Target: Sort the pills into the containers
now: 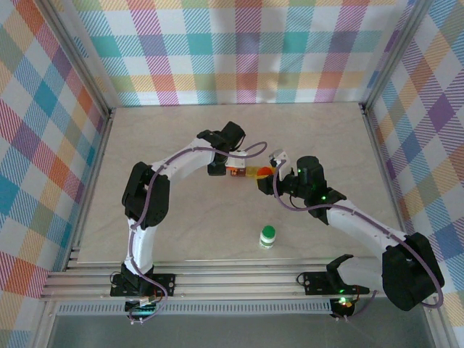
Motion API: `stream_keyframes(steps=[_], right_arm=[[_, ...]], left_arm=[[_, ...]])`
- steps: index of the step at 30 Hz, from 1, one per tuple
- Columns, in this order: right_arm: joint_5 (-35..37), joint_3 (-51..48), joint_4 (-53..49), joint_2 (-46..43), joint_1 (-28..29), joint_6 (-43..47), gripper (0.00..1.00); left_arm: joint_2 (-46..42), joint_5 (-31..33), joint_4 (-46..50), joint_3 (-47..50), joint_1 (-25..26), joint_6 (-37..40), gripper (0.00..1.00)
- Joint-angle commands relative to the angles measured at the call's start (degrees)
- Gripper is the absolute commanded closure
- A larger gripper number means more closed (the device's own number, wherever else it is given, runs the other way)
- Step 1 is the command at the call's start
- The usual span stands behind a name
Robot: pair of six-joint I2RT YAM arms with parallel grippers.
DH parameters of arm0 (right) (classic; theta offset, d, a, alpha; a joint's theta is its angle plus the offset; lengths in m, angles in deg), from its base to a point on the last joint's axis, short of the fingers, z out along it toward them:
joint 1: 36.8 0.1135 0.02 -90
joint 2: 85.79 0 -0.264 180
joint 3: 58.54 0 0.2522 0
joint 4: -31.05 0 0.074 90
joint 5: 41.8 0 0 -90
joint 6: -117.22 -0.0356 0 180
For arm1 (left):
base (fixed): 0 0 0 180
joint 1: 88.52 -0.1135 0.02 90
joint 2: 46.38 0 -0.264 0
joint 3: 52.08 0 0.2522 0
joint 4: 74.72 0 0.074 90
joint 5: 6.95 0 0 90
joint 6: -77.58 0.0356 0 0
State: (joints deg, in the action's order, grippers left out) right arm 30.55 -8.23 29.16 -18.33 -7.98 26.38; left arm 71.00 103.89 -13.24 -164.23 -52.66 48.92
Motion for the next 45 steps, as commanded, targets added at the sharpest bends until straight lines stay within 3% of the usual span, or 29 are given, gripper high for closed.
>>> stream_keyframes(steps=[1,12,27,45], right_arm=[[-1.5,1.9,0.6,0.6,-0.2,-0.7,0.66],[-1.5,1.9,0.6,0.8,-0.2,-0.6,0.66],[-1.9,2.0,0.7,0.9,-0.2,-0.9,0.66],[-2.3,2.0,0.8,1.4,-0.2,-1.0,0.66]], left_arm=[[1.6,0.3,0.3,0.6,-0.2,0.4,1.00],[6.4,2.0,0.8,-0.8,0.3,0.8,1.00],[0.3,-0.1,-1.3,1.6,-1.0,0.1,1.00],[0.7,-0.2,-1.6,1.7,-1.1,-0.6,1.00]])
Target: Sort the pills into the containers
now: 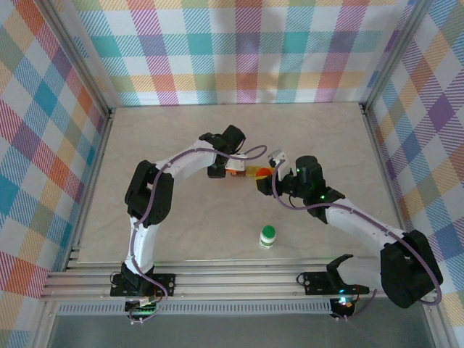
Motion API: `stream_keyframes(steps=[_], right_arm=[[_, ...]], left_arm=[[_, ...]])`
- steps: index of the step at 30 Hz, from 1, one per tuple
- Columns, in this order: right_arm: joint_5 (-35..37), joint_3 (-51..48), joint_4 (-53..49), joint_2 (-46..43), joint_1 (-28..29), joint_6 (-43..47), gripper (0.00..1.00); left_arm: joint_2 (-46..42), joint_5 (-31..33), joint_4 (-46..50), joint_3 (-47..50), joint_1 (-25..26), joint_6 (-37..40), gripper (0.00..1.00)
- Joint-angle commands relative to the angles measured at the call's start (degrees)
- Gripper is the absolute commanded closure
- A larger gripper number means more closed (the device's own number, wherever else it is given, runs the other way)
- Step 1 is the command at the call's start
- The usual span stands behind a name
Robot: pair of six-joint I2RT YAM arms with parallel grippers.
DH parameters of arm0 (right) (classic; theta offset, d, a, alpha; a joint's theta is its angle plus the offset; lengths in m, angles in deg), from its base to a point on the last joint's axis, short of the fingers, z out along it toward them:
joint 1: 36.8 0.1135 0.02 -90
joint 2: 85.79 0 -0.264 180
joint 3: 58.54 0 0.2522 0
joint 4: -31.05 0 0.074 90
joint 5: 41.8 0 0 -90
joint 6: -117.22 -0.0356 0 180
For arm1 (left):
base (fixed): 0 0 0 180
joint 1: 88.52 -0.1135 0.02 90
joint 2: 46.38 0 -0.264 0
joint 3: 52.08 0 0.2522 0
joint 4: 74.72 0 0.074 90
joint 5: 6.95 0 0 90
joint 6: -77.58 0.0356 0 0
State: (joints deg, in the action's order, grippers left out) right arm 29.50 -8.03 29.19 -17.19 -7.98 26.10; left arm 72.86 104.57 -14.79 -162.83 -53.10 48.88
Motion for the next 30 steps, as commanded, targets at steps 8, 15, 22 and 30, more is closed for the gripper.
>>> stream_keyframes(steps=[8,15,22,30], right_arm=[[-1.9,1.8,1.3,0.4,-0.2,-1.2,0.66],[-2.5,1.8,1.5,0.7,-0.1,-1.5,0.66],[-3.0,2.0,1.7,1.1,-0.2,-2.0,0.66],[-8.6,6.0,-0.8,-3.8,-0.1,-6.0,0.66]], left_arm=[[-4.5,-8.5,-3.6,3.3,-2.8,-7.5,1.00],[-9.3,-14.6,-11.9,11.7,-4.7,-12.8,1.00],[-17.6,-22.7,-24.6,22.6,-6.2,-20.4,1.00],[-41.9,-41.1,-64.2,50.0,-8.1,-38.5,1.00]])
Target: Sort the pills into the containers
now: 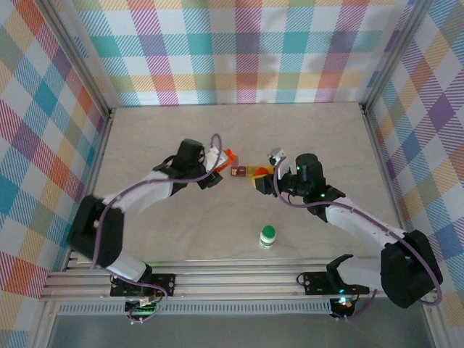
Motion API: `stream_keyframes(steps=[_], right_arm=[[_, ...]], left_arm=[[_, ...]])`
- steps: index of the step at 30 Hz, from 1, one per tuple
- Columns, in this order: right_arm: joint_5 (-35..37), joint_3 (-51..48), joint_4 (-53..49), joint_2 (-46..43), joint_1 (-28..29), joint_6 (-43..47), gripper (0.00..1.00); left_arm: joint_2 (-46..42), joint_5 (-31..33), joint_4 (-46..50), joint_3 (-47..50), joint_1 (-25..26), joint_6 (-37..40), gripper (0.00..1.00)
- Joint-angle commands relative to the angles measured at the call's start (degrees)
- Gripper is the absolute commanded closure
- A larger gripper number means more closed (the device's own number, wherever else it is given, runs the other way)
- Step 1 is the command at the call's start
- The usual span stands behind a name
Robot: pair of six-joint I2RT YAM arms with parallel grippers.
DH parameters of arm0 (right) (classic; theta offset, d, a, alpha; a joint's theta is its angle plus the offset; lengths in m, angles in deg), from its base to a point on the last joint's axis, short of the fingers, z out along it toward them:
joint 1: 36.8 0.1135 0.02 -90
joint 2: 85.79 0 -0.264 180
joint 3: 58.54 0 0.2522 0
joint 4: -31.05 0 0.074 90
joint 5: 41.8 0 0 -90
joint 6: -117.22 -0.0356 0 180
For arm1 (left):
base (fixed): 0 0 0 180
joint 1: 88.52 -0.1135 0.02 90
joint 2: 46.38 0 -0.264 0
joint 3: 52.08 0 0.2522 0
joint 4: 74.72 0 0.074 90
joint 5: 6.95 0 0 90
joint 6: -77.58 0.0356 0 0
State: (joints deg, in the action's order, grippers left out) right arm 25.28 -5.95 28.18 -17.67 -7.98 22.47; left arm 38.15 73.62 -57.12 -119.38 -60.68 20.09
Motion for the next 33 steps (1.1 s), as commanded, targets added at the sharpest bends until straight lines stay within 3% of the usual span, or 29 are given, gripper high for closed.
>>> stream_keyframes(steps=[1,3,9,14,24,33], right_arm=[[-5.5,4.9,-0.1,-3.9,-0.1,-2.6,0.66],[-8.7,7.7,-0.9,-4.9,0.0,-2.6,0.66],[-16.4,16.8,-1.7,-4.0,0.9,-1.3,0.66],[-19.2,22.8,-2.4,-0.8,2.9,0.7,0.66],[-21.2,34.8,-13.9,10.1,11.4,13.0,0.66],[-23.5,38.2,-26.3,15.0,12.7,21.0,0.65]], left_arm=[[-9.7,-11.8,-27.1,9.5,-0.5,-12.1,1.00],[-14.1,-15.0,-36.5,14.5,-0.5,-16.4,1.00],[-20.7,-17.5,-45.8,21.0,-0.4,-21.1,1.00],[-25.2,-19.1,-44.4,22.9,-0.2,-21.5,1.00],[-28.8,-22.8,-38.4,24.5,1.9,-18.3,1.00],[-32.9,-24.7,-35.7,25.7,2.7,-16.3,1.00]])
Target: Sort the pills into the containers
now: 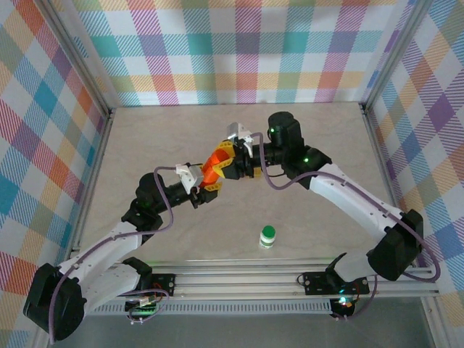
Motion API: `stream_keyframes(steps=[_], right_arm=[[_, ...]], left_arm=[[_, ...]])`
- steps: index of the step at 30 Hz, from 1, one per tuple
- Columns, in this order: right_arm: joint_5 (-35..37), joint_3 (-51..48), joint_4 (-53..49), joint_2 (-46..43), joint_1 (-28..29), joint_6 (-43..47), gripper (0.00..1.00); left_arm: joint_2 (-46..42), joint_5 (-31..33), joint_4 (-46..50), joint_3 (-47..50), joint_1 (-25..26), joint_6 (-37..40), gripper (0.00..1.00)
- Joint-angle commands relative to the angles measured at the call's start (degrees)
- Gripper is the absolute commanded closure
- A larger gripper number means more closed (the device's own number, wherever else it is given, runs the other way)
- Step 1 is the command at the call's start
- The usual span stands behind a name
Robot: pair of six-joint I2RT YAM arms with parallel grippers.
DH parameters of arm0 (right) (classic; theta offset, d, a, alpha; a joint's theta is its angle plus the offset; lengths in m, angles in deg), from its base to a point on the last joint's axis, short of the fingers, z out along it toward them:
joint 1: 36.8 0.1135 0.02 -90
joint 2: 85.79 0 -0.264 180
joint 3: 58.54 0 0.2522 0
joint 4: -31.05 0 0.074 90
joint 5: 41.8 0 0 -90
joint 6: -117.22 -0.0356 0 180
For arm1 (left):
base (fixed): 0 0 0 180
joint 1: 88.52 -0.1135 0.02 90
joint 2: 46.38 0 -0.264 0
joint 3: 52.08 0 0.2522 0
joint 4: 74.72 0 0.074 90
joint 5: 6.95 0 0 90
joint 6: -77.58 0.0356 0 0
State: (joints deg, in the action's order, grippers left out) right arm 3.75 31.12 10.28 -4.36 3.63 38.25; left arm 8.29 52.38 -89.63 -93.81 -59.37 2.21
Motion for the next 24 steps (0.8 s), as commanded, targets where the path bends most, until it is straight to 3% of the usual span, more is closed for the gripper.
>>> stream_keyframes(steps=[1,14,24], right_arm=[[-1.0,1.2,-9.7,1.8,1.1,5.9,0.65],[12.3,0.8,-12.8,-1.0,1.1,5.8,0.64],[-1.3,3.5,-21.4,2.2,1.1,12.5,0.60]], left_arm=[[-3.9,-3.4,-3.2,0.3,1.4,1.5,1.00],[-8.2,-2.4,-0.9,1.3,2.3,2.5,1.00],[-7.0,-5.3,-0.6,-0.7,3.2,2.7,1.00]])
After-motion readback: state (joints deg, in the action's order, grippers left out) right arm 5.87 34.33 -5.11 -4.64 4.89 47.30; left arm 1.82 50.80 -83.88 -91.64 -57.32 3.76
